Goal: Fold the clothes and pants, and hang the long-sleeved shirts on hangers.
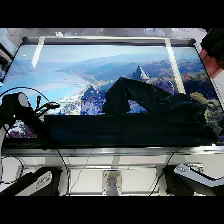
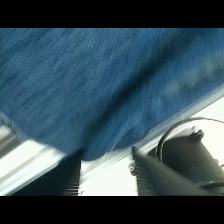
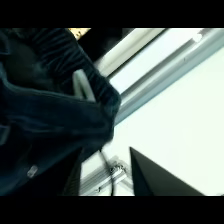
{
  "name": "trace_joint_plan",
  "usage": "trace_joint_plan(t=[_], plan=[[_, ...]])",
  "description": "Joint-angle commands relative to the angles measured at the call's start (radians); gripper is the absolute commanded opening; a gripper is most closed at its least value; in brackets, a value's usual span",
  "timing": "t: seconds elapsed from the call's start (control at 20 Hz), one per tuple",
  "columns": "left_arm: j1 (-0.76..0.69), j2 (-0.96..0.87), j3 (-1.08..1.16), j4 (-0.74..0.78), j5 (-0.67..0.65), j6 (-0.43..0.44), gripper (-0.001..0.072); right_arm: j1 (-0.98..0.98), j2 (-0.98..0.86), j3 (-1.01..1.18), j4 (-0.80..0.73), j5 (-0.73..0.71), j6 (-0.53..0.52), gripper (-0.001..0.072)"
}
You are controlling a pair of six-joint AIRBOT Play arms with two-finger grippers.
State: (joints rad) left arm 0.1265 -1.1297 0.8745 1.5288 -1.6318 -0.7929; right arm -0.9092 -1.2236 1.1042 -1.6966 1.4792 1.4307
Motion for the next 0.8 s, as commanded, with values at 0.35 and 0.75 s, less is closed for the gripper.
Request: trace_joint_plan(t=[0.35, 0.75], plan=[[-0.018, -0.002, 0.111, -0.197, 0.224, -0.018, 0.0384, -0.031, 0.008, 0.122, 0.208, -0.143, 0.015, 0.0450], [-0.468, -0.416, 0.338, -0.440, 0.841, -0.153, 0.0385, 0.209, 0.007, 0.146, 0.381, -0.348, -0.088, 0.0604]])
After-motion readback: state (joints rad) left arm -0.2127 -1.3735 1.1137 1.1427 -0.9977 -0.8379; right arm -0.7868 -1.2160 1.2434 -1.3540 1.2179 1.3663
